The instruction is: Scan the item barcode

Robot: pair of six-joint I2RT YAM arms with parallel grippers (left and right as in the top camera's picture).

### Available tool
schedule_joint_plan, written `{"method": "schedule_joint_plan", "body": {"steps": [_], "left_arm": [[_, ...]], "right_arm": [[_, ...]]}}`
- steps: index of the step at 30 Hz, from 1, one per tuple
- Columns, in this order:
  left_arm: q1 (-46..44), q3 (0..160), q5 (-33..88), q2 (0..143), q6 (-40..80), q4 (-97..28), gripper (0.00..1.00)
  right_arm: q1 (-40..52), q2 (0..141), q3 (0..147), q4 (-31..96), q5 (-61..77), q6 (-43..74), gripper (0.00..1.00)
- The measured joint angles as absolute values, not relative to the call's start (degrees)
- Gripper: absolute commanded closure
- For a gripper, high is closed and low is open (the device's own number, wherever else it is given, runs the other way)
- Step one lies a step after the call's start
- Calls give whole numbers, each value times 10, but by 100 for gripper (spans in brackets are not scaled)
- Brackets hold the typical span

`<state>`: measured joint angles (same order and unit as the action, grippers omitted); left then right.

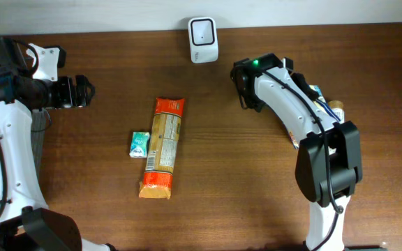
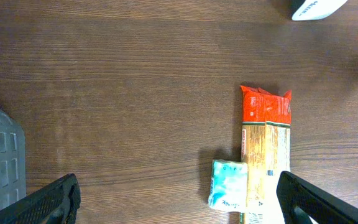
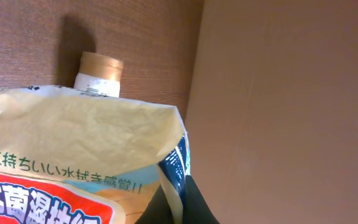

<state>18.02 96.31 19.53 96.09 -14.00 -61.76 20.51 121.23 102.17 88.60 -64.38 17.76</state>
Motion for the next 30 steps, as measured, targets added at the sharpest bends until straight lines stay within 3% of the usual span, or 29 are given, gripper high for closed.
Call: {"method": "schedule_joint_plan", "body": {"steps": [6, 15, 16, 17, 18, 19, 20, 21, 22, 24, 28, 30], "left_arm": [[180, 963, 196, 961, -140, -618, 1], [180, 963, 196, 961, -140, -618, 1], [180, 963, 196, 961, -140, -618, 1], [180, 963, 196, 961, -140, -618, 1], [180, 963, 196, 961, -140, -618, 1], [180, 963, 196, 961, -140, -618, 1], [180, 963, 196, 961, -140, -618, 1], [180, 963, 196, 961, -140, -618, 1], [180, 963, 196, 961, -140, -618, 1], [180, 963, 195, 961, -140, -617, 1], [180, 963, 196, 961, -140, -618, 1], [180, 963, 196, 961, -140, -618, 1]], "right_arm": [[246, 1212, 1018, 888, -643, 171, 96], [416, 1231, 1018, 862, -525, 165, 96], [425, 1231, 1018, 849, -508, 164, 91], [429, 1231, 1018, 839, -485, 165, 80], [430, 1231, 1018, 815, -423, 166, 78], [431, 1231, 1018, 796, -360, 163, 69], [431, 1232, 1018, 787, -274, 161, 47], [432, 1233, 1018, 778, -208, 153, 34], [431, 1233, 1018, 766, -130, 133, 27], [432, 1235, 1018, 753, 11, 94, 25], [422, 1240, 1108, 790, 76, 66, 16], [373, 1236, 1197, 826, 88, 44, 13]]}}
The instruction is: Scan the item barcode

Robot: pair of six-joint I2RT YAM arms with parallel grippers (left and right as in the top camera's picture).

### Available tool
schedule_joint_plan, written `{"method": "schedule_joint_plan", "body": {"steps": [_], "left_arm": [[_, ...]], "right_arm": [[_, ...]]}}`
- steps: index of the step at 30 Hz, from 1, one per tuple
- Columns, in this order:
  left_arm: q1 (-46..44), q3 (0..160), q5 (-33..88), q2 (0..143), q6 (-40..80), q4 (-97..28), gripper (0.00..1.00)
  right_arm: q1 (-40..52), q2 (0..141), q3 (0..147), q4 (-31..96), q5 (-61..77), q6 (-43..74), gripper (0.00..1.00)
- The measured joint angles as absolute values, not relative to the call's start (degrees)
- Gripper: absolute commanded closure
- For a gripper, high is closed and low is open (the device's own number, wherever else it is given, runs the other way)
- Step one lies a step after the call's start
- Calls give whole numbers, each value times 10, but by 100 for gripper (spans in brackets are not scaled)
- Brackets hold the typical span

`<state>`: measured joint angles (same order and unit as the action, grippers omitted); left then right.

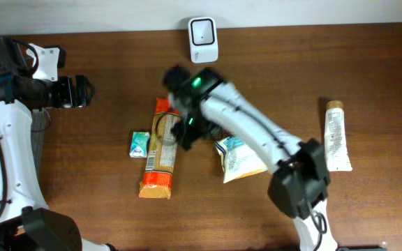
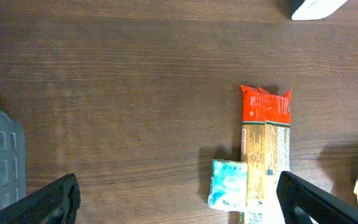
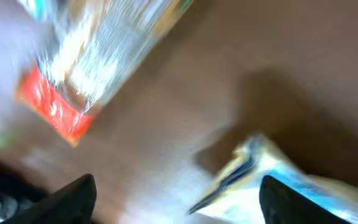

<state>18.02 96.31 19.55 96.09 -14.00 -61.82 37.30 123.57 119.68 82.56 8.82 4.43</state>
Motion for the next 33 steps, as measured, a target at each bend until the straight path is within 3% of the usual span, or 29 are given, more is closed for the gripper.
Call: {"method": "schedule_joint_plan", "body": {"steps": [2, 4, 11, 14, 19, 24, 27, 28, 30, 33], "left_arm": [[180, 963, 196, 961, -140, -618, 1], [180, 963, 195, 961, -140, -617, 1], [180, 963, 196, 961, -140, -618, 1], [180, 963, 196, 961, -140, -618, 1], [180, 963, 196, 961, -140, -618, 1], [180, 963, 195, 961, -140, -617, 1], [180, 963, 196, 961, -140, -618, 1], [180, 963, 196, 961, -140, -618, 1], [180, 963, 195, 961, -140, -617, 1], [180, 963, 196, 961, -140, -618, 1]], "right_arm": [[280, 1228, 1227, 843, 126, 21, 17], [251, 1227, 1211, 849, 161, 12, 21], [357, 1230, 999, 820, 225, 11, 28], [365, 1230, 938, 821, 179, 39, 30], [355, 1230, 928, 837, -12, 96, 29], [315, 1180, 963, 799, -19, 95, 29], [248, 1024, 987, 774, -1, 113, 29], [177, 969, 994, 781, -6, 128, 30], [99, 965, 983, 804, 0, 147, 32], [8, 1000, 840, 745, -3, 163, 35]]}}
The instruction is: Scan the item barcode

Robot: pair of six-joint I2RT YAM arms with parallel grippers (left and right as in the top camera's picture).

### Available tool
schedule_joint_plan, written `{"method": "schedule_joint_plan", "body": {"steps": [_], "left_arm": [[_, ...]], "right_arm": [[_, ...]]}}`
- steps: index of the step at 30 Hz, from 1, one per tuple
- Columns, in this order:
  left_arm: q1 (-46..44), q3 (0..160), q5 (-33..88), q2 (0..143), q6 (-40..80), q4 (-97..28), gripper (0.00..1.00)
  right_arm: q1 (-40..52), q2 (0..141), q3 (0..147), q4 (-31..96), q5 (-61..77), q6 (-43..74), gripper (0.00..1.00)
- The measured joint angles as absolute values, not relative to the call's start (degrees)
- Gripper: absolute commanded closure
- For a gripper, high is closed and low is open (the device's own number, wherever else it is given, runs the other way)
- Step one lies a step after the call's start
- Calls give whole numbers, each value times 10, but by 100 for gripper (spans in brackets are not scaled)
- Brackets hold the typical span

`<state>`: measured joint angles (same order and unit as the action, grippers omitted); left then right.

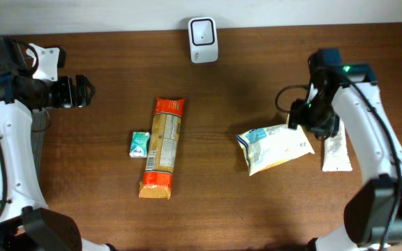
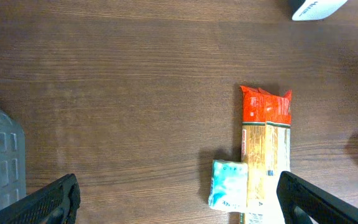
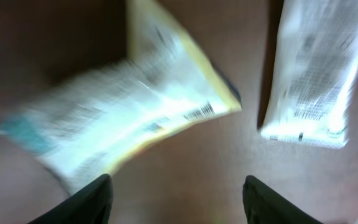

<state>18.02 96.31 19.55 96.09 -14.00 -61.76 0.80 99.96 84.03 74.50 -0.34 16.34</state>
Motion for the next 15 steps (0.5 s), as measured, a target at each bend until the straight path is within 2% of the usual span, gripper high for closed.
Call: {"method": "schedule_joint_plan", "body": {"steps": [3, 6, 12, 15], "left_arm": [[180, 963, 195, 961, -140, -617, 1], [180, 963, 196, 961, -140, -617, 1], [180, 963, 195, 961, -140, -618, 1], [180, 963, 195, 961, -140, -617, 1]], "right_arm": [[-5, 1013, 732, 680, -5, 166, 40], [-5, 1013, 687, 635, -44, 184, 45], [-5, 1054, 635, 395, -83, 182, 44], [-3, 1059, 633, 275, -24, 69, 39]]}}
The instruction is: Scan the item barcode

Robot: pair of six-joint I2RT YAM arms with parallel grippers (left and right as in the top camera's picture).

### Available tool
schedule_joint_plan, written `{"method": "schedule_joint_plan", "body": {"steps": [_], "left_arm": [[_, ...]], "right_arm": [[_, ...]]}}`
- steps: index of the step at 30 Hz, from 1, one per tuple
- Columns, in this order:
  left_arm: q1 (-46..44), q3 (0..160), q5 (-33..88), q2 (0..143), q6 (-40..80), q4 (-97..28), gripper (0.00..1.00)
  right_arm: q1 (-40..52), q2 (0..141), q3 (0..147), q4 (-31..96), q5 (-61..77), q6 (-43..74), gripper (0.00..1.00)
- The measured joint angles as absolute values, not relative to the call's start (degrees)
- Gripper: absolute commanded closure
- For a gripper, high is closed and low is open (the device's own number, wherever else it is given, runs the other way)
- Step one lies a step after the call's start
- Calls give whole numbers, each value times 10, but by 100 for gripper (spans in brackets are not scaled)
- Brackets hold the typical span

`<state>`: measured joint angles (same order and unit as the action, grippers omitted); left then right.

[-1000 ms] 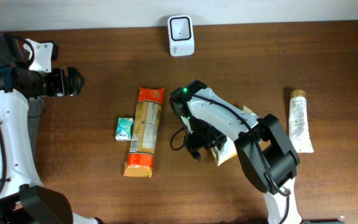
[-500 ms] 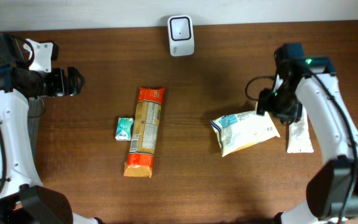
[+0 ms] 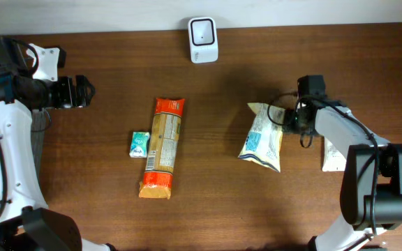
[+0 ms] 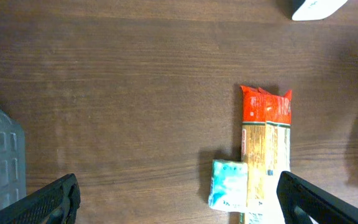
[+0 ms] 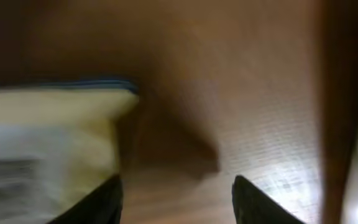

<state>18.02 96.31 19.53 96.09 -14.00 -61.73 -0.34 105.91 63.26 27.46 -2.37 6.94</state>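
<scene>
The white scanner (image 3: 203, 30) stands at the table's back edge, its corner showing in the left wrist view (image 4: 316, 7). A white and blue wipes pouch (image 3: 262, 136) lies lengthwise right of centre. My right gripper (image 3: 287, 118) sits low at the pouch's right edge. In the blurred right wrist view the pouch (image 5: 42, 143) lies beside the left finger, and the right gripper (image 5: 179, 202) is open around bare wood. My left gripper (image 3: 84, 91) is open at the far left, nothing in it (image 4: 179, 211).
A long orange and tan packet (image 3: 164, 146) and a small teal packet (image 3: 139, 143) lie left of centre, both also in the left wrist view (image 4: 266, 149). A white tube (image 3: 333, 155) lies at the right, partly under my right arm. A grey ribbed object sits at the far left.
The pouch has turned from lying crosswise to lying lengthwise and sits a little further left. My right gripper has come down from above the pouch to its right edge. Left arm unchanged.
At first my right gripper was shut on the pouch near the tube at the right. Then the right arm reached over the orange packet, open, with the pouch lying at centre. Later it was back at the right above the pouch, and now sits beside the turned pouch.
</scene>
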Motion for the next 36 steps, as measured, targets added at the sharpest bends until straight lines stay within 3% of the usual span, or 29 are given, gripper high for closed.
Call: {"method": "schedule_joint_plan", "body": {"steps": [4, 9, 11, 14, 15, 17, 24, 27, 28, 29, 31, 35, 36], "left_arm": [[180, 963, 196, 961, -140, -618, 1], [180, 963, 196, 961, -140, -618, 1], [180, 963, 196, 961, -140, -618, 1], [180, 963, 196, 961, -140, -619, 1], [180, 963, 196, 961, -140, -620, 1], [180, 963, 196, 961, -140, -618, 1], [180, 963, 196, 961, -140, -617, 1], [180, 963, 195, 961, -140, -617, 1], [180, 963, 196, 961, -140, -618, 1], [180, 963, 196, 961, -140, -618, 1], [180, 963, 196, 961, -140, -618, 1], [180, 963, 196, 961, -140, -618, 1], [180, 963, 196, 961, -140, -618, 1]], "right_arm": [[47, 1060, 632, 192, 88, -74, 26], [168, 1060, 633, 212, 136, -174, 26], [163, 1057, 675, 303, 156, -182, 26], [145, 1037, 813, 504, 167, -122, 23], [135, 1024, 867, 584, 169, -88, 3], [122, 1009, 885, 658, 172, -32, 1], [72, 1029, 715, 614, 207, 67, 1], [61, 1029, 651, 523, 231, 76, 1], [61, 1032, 631, 505, 241, 76, 3], [61, 1036, 616, 472, 247, 77, 27], [61, 1045, 603, 423, 258, 77, 54], [60, 1063, 597, 389, 280, 66, 79], [60, 1063, 597, 387, 286, 49, 95]]}}
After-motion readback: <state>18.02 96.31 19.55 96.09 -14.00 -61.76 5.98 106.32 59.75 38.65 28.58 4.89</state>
